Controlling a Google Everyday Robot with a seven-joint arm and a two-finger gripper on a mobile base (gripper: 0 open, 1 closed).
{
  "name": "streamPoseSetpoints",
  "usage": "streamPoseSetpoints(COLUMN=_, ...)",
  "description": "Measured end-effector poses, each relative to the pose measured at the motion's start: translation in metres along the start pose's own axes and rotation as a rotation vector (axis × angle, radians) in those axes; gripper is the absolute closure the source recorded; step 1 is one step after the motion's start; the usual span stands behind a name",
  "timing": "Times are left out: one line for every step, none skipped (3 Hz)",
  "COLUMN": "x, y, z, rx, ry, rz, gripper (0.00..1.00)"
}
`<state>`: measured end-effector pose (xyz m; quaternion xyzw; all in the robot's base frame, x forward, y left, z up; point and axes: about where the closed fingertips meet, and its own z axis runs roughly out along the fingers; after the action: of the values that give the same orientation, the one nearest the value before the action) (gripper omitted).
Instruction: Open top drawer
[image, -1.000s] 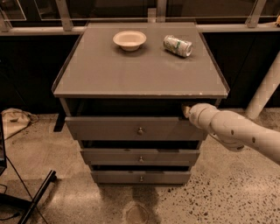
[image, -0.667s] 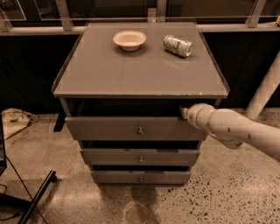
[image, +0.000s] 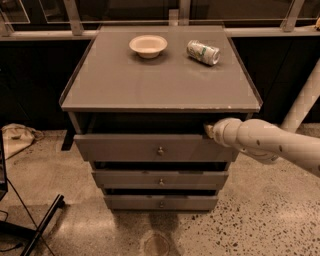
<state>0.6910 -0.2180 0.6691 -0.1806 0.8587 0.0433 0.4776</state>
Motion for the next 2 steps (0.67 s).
streamPoseSetpoints(x=-0.0006, y=0.0029, z=-0.0017, rx=-0.007, ry=0.007, rz=-0.01, gripper=1.0)
streamPoseSetpoints(x=0.0081, y=0.0037, z=-0.01, rx=-0.036, ry=0.05, rz=-0.021, gripper=1.0)
